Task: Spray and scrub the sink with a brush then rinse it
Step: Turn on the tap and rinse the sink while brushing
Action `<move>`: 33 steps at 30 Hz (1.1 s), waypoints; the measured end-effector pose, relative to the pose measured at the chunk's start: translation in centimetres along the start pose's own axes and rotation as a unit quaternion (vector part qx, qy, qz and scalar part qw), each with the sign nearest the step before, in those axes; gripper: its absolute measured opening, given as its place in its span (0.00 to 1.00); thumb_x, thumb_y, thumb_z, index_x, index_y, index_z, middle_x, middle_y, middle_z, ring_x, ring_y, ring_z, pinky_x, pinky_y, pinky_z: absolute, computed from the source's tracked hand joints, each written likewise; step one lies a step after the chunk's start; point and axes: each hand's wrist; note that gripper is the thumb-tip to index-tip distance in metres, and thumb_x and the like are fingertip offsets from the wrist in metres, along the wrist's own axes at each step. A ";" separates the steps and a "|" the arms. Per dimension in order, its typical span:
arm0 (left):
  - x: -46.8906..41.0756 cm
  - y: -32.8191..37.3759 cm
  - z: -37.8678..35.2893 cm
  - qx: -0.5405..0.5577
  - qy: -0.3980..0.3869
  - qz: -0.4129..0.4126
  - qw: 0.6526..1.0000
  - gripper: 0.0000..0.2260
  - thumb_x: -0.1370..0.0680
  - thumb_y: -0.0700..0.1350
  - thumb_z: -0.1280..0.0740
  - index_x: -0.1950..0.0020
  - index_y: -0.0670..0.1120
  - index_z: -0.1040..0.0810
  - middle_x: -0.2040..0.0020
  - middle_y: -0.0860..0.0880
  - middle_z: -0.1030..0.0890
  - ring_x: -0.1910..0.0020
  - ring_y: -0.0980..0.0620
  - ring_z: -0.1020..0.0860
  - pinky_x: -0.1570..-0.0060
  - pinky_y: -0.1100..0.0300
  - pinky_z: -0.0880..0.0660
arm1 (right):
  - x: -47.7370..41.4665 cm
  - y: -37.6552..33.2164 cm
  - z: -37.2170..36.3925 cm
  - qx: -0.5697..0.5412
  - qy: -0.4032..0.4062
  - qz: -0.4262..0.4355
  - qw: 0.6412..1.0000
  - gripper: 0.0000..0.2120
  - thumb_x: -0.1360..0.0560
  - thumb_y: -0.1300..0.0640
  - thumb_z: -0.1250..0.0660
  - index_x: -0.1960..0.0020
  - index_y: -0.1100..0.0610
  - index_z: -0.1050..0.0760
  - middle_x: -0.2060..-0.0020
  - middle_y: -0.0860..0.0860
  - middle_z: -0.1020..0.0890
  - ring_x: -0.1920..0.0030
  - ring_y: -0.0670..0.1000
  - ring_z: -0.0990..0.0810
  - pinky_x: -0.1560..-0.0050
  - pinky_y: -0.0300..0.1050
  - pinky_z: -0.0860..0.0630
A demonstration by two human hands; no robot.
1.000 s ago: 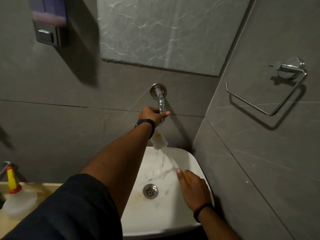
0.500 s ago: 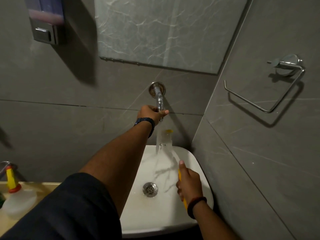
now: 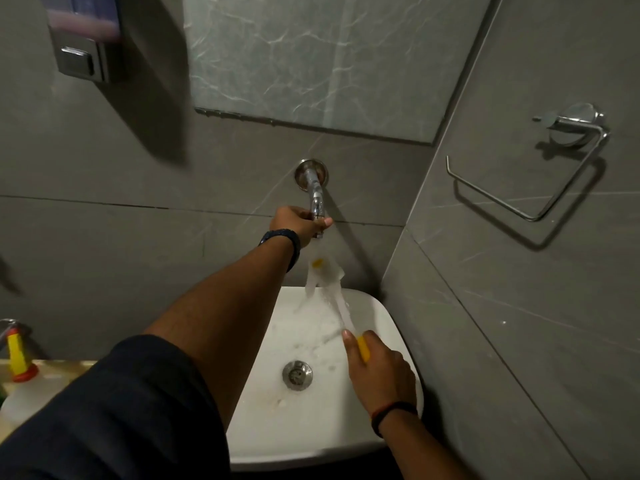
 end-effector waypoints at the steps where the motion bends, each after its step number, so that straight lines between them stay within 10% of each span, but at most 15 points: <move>1: -0.1 0.0 -0.1 -0.003 0.006 0.003 1.000 0.14 0.33 0.52 0.23 0.54 0.46 0.18 0.62 0.50 0.18 0.60 0.53 0.21 0.64 0.60 0.29 | 0.0 0.4 -0.1 0.065 0.014 0.045 0.997 0.19 0.26 0.36 0.41 0.63 0.51 0.29 0.77 0.50 0.23 0.75 0.55 0.24 0.75 0.42 0.36; 14: 1.0 0.7 -2.8 -0.138 0.215 0.010 0.967 0.18 0.38 0.59 0.23 0.60 0.51 0.26 0.60 0.49 0.22 0.54 0.45 0.24 0.51 0.46 0.25 | 0.6 2.1 -0.7 0.122 0.033 0.138 0.982 0.20 0.25 0.39 0.40 0.62 0.55 0.25 0.77 0.51 0.23 0.80 0.54 0.24 0.82 0.43 0.30; 24: 6.4 -6.8 6.5 -0.022 0.257 -0.044 0.965 0.28 0.36 0.71 0.33 0.46 0.52 0.25 0.43 0.49 0.23 0.44 0.49 0.25 0.43 0.48 0.26 | 0.8 -2.1 -3.6 -0.346 -0.105 -0.040 0.932 0.20 0.26 0.49 0.36 0.71 0.59 0.36 0.76 0.54 0.29 0.73 0.54 0.32 0.70 0.54 0.30; 33: 19.8 -22.8 29.5 -0.207 0.464 0.120 0.853 0.23 0.26 0.59 0.35 0.40 0.44 0.24 0.42 0.40 0.23 0.43 0.39 0.26 0.42 0.44 0.28 | 8.0 -19.7 -11.1 -0.323 -0.259 0.230 0.881 0.15 0.28 0.43 0.40 0.69 0.50 0.34 0.76 0.50 0.27 0.69 0.58 0.25 0.66 0.52 0.29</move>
Point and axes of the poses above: each hand's wrist, its own x-axis away from the middle knuckle, its own z-axis out of the back of the hand, y = z × x
